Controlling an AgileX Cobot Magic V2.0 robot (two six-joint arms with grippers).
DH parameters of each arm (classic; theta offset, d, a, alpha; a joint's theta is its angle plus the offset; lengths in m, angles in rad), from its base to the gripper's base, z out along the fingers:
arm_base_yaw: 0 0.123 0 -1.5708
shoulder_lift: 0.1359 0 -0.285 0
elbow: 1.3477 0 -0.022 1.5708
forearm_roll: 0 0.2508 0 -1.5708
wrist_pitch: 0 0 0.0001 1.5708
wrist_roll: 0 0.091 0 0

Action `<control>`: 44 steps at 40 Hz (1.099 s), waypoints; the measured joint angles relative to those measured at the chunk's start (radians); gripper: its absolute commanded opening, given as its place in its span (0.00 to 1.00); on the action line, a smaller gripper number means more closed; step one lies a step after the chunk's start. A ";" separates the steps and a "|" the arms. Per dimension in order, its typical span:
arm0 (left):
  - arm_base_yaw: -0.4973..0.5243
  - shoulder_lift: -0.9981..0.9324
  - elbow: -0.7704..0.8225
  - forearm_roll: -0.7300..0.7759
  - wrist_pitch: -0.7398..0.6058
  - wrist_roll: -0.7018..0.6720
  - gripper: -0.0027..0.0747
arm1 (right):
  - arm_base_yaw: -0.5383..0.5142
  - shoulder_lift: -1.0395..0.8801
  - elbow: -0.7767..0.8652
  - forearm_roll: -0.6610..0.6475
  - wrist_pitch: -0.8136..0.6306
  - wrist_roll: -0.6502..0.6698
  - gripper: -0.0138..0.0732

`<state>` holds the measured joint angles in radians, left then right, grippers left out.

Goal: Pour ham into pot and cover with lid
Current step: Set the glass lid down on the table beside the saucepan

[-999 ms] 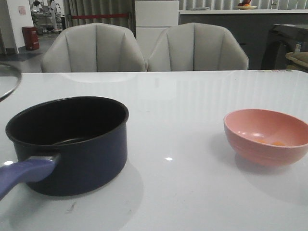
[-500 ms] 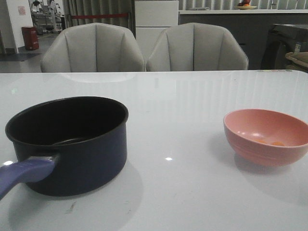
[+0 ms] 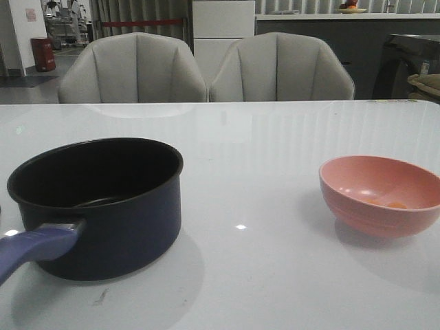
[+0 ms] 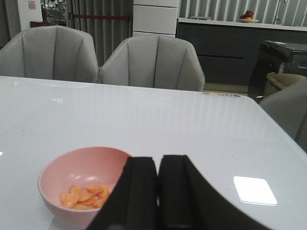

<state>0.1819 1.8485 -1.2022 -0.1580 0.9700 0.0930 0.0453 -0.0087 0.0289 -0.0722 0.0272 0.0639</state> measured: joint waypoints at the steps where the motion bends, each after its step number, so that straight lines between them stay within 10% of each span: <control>1: 0.000 0.004 0.000 0.000 0.000 0.000 0.76 | 0.000 0.000 0.000 0.000 0.000 0.000 0.33; 20: -0.022 -0.133 0.034 -0.056 -0.038 0.059 0.75 | 0.000 0.000 0.000 0.000 0.000 0.000 0.33; 44: -0.194 -0.808 0.529 -0.155 -0.589 0.072 0.75 | 0.000 0.000 0.000 0.000 0.000 0.000 0.33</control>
<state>-0.0125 1.0403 -0.6728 -0.3129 0.3813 0.1654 0.0453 -0.0087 0.0289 -0.0722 0.0272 0.0639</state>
